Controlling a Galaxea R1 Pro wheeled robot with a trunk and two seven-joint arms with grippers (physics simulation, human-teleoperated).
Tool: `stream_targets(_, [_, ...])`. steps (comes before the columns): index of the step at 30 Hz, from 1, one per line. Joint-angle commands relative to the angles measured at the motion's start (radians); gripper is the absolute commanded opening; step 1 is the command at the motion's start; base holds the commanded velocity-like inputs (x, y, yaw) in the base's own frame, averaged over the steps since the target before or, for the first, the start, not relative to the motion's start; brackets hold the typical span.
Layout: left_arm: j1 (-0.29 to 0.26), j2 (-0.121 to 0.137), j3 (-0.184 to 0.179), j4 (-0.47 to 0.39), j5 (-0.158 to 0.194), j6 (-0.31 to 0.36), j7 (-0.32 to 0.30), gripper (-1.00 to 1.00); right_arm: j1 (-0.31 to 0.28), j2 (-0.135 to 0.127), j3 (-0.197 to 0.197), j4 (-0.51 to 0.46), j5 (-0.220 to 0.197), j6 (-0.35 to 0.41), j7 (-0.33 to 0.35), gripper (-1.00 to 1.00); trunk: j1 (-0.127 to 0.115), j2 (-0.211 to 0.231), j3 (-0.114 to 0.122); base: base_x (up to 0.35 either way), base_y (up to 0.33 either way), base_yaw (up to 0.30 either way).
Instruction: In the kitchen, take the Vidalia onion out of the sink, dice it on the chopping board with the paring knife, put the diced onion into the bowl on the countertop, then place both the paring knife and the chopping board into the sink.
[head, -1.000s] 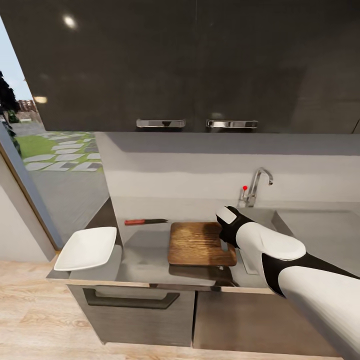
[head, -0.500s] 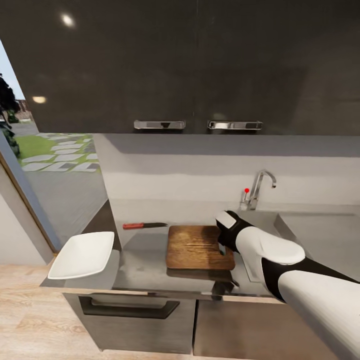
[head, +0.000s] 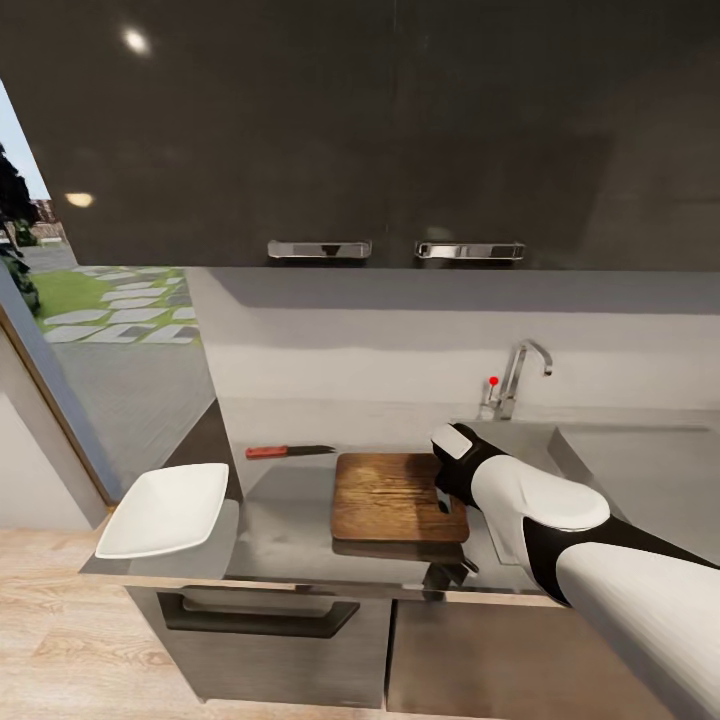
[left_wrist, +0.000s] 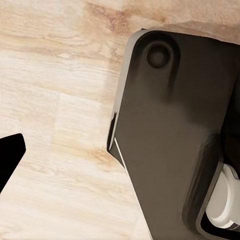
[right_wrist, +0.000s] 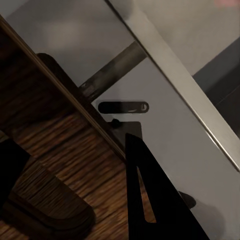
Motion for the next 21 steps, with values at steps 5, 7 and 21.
stream_targets(5, [-0.001, 0.0, 0.002, 0.002, 0.002, -0.005, -0.001, 1.0, -0.001, 0.001, -0.008, -0.002, 0.009, 0.007, -0.001, -1.0, 0.001, -0.002, -0.002, 0.0, 0.0, 0.0])
stream_targets(7, [-0.001, 0.0, 0.002, 0.002, 0.002, -0.005, -0.001, 1.0, -0.001, 0.001, -0.008, -0.002, 0.009, 0.008, -0.001, -1.0, 0.001, -0.002, -0.002, 0.0, 0.0, 0.0])
stream_targets(21, [-0.001, -0.001, 0.002, 0.002, 0.002, -0.005, -0.001, 1.0, -0.001, 0.001, -0.017, -0.019, 0.003, 0.179, -0.008, -1.0, 0.001, -0.002, -0.002, 0.0, 0.0, 0.0])
